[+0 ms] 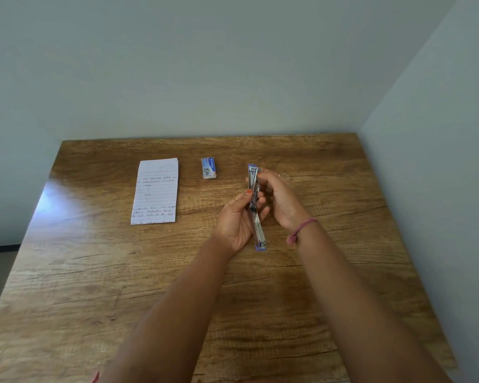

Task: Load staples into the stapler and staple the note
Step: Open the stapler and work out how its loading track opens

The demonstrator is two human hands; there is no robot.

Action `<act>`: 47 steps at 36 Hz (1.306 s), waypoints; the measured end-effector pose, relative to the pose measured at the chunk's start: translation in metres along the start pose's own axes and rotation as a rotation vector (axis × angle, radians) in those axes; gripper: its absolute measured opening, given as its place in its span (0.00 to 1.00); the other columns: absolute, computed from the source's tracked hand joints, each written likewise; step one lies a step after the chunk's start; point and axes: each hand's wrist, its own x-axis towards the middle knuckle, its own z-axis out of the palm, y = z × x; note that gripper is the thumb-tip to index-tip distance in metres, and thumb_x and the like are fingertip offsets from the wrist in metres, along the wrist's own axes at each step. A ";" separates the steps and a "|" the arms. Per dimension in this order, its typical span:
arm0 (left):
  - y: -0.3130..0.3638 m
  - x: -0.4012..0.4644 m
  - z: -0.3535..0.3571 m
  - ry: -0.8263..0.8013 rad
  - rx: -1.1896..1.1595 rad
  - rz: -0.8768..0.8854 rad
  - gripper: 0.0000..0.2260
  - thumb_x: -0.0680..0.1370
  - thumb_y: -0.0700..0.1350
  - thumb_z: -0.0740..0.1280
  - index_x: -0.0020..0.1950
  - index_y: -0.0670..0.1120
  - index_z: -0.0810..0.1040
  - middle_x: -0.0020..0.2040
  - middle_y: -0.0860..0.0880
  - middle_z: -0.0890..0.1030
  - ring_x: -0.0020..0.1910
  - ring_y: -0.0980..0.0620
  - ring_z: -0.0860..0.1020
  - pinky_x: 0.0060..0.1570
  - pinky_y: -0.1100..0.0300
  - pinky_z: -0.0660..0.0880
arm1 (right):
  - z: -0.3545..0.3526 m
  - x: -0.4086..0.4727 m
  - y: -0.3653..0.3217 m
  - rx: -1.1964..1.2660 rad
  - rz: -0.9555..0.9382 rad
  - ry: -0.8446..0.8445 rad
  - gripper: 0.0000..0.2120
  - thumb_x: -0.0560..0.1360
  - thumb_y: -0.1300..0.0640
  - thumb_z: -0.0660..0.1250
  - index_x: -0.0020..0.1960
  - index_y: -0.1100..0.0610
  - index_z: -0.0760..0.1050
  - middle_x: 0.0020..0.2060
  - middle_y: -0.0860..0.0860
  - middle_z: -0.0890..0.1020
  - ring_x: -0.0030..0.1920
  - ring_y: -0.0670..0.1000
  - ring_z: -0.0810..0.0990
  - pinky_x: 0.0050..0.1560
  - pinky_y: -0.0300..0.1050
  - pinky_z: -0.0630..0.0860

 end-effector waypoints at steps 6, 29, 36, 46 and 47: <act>0.001 -0.001 0.002 0.037 -0.005 0.002 0.06 0.79 0.39 0.63 0.50 0.40 0.80 0.42 0.45 0.83 0.39 0.53 0.82 0.47 0.56 0.81 | 0.000 0.000 -0.003 0.023 0.054 0.005 0.21 0.77 0.50 0.64 0.60 0.66 0.77 0.35 0.48 0.76 0.29 0.44 0.70 0.23 0.33 0.67; 0.000 -0.002 0.003 0.058 -0.062 0.051 0.07 0.80 0.36 0.60 0.51 0.37 0.78 0.42 0.42 0.83 0.45 0.47 0.84 0.50 0.54 0.81 | 0.012 -0.001 0.001 -0.062 0.039 0.001 0.11 0.77 0.60 0.59 0.56 0.54 0.76 0.34 0.49 0.73 0.26 0.43 0.70 0.27 0.37 0.68; -0.001 -0.001 0.001 0.063 -0.054 0.057 0.08 0.80 0.36 0.61 0.50 0.37 0.80 0.43 0.41 0.83 0.45 0.47 0.84 0.50 0.54 0.81 | 0.012 -0.003 0.002 -0.054 0.046 -0.010 0.08 0.77 0.61 0.58 0.50 0.55 0.76 0.30 0.48 0.71 0.25 0.43 0.68 0.27 0.37 0.66; -0.002 -0.001 0.001 0.057 -0.042 0.055 0.08 0.80 0.37 0.61 0.50 0.37 0.79 0.41 0.42 0.83 0.44 0.48 0.84 0.50 0.54 0.81 | 0.010 -0.006 0.008 -0.086 0.025 -0.030 0.13 0.77 0.55 0.59 0.50 0.49 0.82 0.43 0.54 0.77 0.34 0.45 0.74 0.38 0.41 0.74; -0.001 -0.001 0.002 0.056 -0.043 0.053 0.08 0.80 0.37 0.61 0.49 0.37 0.80 0.41 0.42 0.83 0.44 0.48 0.84 0.50 0.54 0.81 | 0.009 -0.006 0.008 -0.071 0.026 -0.036 0.13 0.77 0.54 0.59 0.50 0.49 0.83 0.46 0.55 0.76 0.36 0.46 0.74 0.40 0.42 0.74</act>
